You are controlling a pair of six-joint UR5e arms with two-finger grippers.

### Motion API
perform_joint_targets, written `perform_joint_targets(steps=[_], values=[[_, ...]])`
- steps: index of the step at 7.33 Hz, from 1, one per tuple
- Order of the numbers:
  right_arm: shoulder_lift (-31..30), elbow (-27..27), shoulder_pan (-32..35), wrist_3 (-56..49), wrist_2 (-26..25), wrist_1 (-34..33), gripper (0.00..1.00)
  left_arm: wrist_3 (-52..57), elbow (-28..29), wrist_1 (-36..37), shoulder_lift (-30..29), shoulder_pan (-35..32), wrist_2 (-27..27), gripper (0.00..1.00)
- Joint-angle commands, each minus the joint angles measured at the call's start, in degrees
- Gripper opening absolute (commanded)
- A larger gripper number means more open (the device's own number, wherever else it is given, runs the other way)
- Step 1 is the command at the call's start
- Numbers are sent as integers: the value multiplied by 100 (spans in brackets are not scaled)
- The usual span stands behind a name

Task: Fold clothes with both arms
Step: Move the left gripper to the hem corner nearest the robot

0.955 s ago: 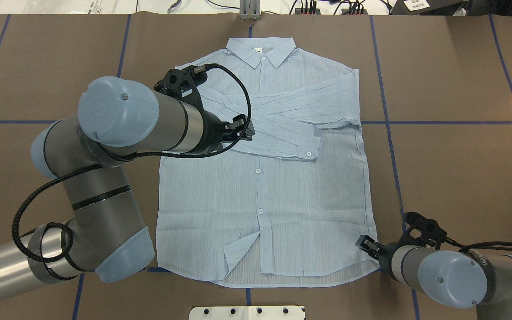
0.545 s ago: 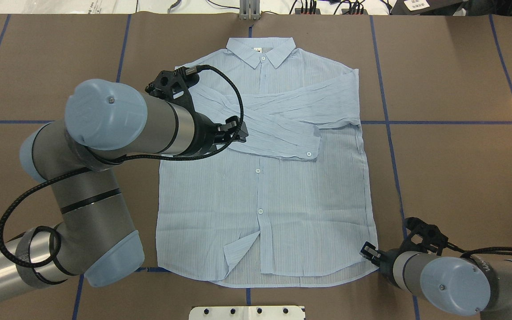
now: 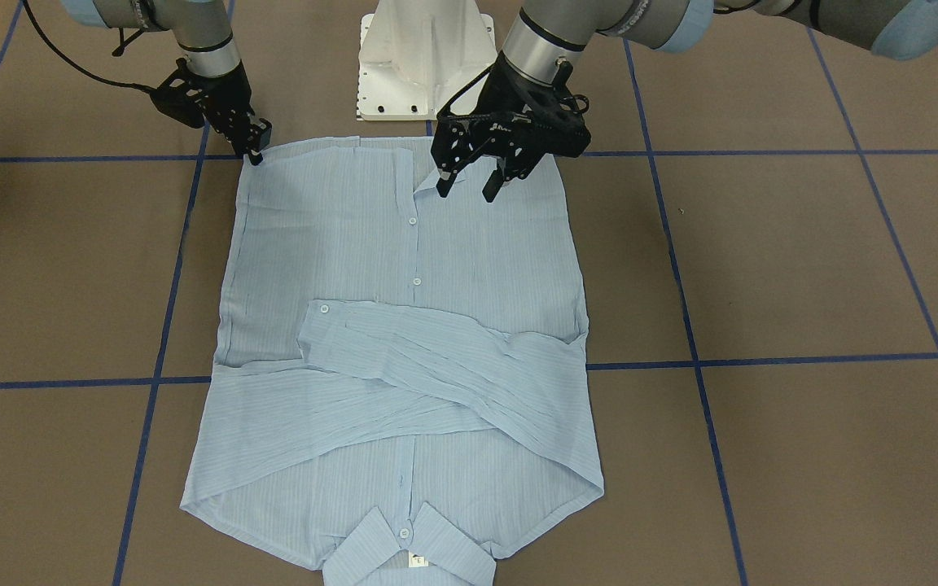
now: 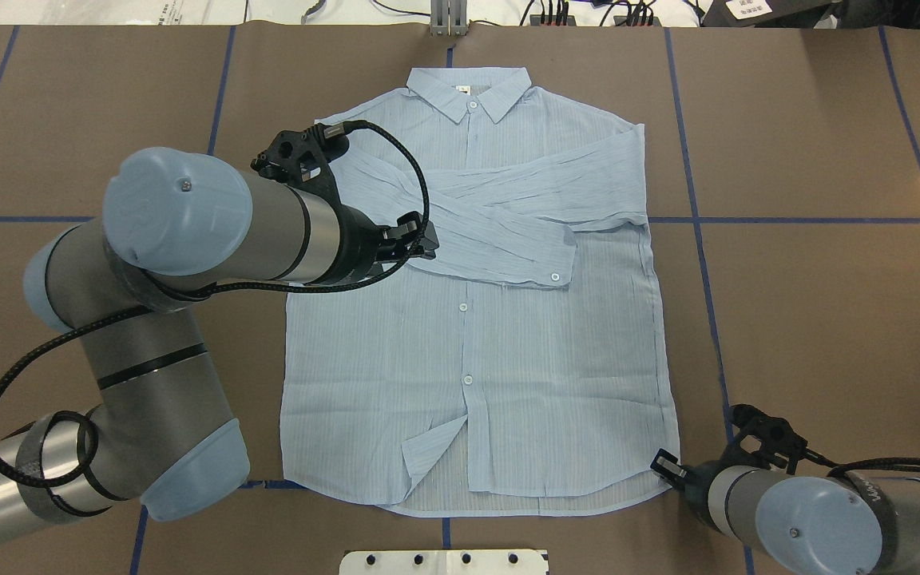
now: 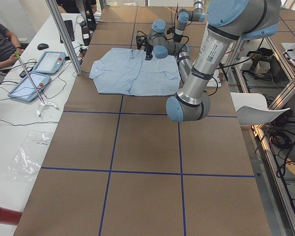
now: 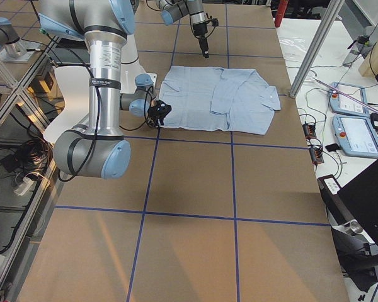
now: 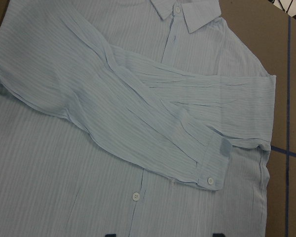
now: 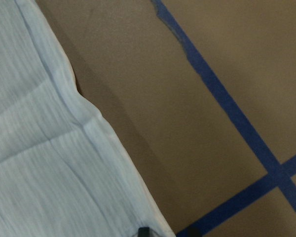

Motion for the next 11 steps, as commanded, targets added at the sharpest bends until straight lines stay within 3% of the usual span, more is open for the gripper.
perform_joint_targets(steps=[1,5,6,9,11], values=[[-2,38,-9,15,0,-2,0,-5,-107,0,40,1,123,72],[-186,371,9,15,26,-37,0,-23,-160,9,119,45,133,72],[-283,485,0,15,43,-37,0,-40,-238,44,389,89,133,73],[-275,592,0,15,272,-28,0,-837,-467,201,1443,1368,1097,72],[-275,592,0,15,272,-19,0,-937,-651,1050,1744,1688,1327,72]])
